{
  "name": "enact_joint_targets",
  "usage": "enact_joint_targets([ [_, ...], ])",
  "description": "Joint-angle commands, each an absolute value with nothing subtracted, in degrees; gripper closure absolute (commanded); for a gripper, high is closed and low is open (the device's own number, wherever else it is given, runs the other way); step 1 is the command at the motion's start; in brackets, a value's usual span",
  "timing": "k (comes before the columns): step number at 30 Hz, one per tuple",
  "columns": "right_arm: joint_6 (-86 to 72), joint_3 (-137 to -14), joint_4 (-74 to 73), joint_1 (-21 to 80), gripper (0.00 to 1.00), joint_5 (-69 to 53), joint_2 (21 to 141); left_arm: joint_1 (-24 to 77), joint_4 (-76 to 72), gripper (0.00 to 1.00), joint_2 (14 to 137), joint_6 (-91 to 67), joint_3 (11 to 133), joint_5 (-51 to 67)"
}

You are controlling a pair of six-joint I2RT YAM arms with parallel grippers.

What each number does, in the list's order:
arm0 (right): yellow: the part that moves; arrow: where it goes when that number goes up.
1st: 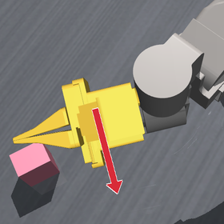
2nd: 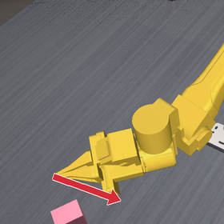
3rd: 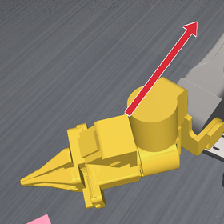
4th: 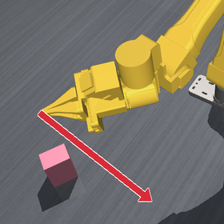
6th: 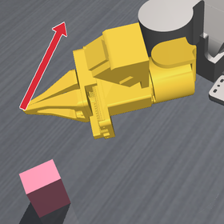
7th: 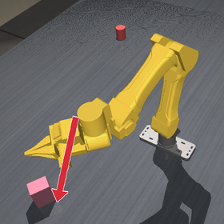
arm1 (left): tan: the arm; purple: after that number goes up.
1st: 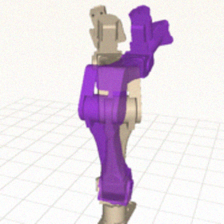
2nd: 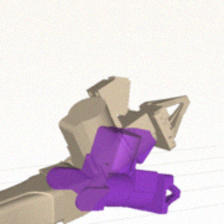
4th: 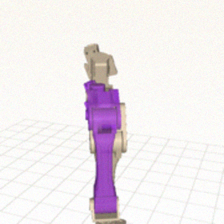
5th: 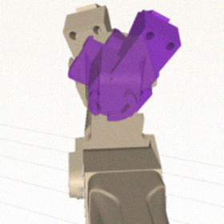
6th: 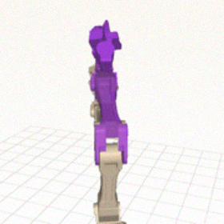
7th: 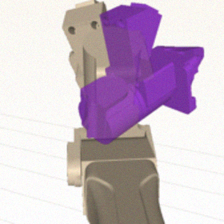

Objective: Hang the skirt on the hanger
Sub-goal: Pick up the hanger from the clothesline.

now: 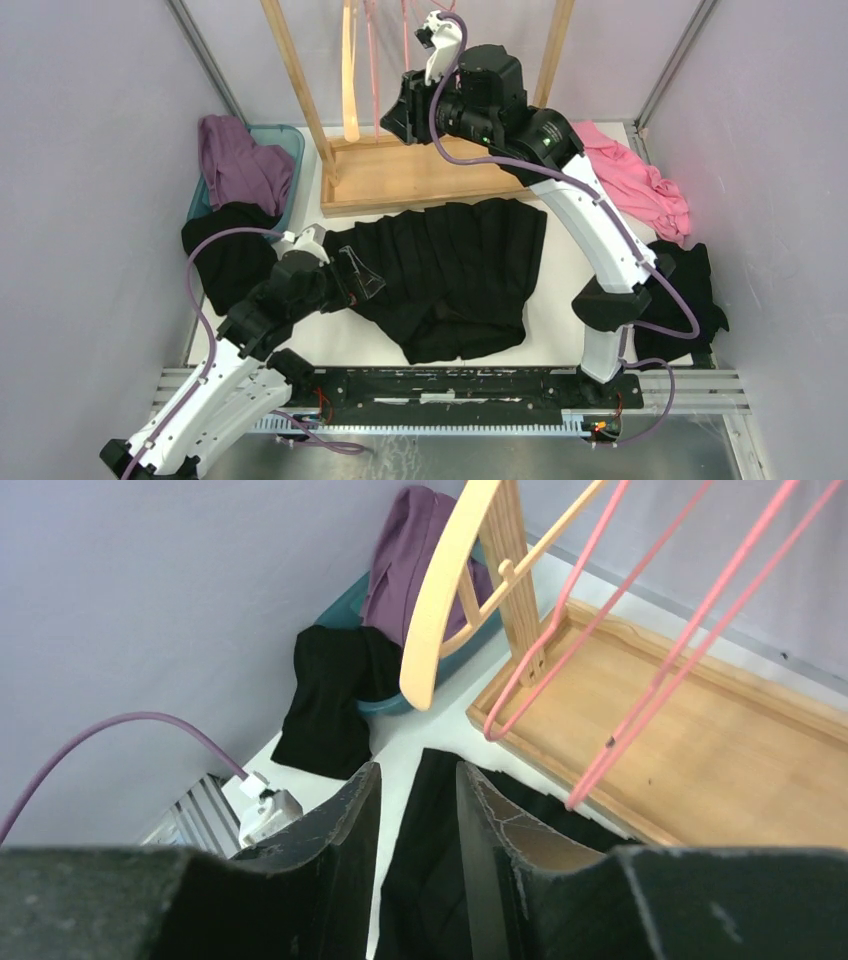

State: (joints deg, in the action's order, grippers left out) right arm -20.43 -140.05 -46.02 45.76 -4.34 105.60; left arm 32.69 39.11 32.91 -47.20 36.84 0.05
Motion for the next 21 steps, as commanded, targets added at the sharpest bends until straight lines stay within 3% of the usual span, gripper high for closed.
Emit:
enact_joint_targets([
  [1,-20.6,-145.7,-42.6,46.1,0.60,-2.7,109.1,32.4,38.7,0.01,32.0,-47.6,39.0,-0.9],
  [6,-23.4,-139.5,-27.9,46.2,0.58,-5.3,109.4,32.4,37.7,0.01,31.6,-48.8,38.5,0.0],
  [10,-25.3,-139.5,-20.6,46.2,0.49,-5.6,112.0,32.5,37.6,0.01,31.5,-49.0,38.8,0.1],
  [21,-25.3,-144.8,-15.2,46.2,0.41,1.2,120.7,32.4,38.3,0.01,32.6,-49.0,40.7,0.0],
])
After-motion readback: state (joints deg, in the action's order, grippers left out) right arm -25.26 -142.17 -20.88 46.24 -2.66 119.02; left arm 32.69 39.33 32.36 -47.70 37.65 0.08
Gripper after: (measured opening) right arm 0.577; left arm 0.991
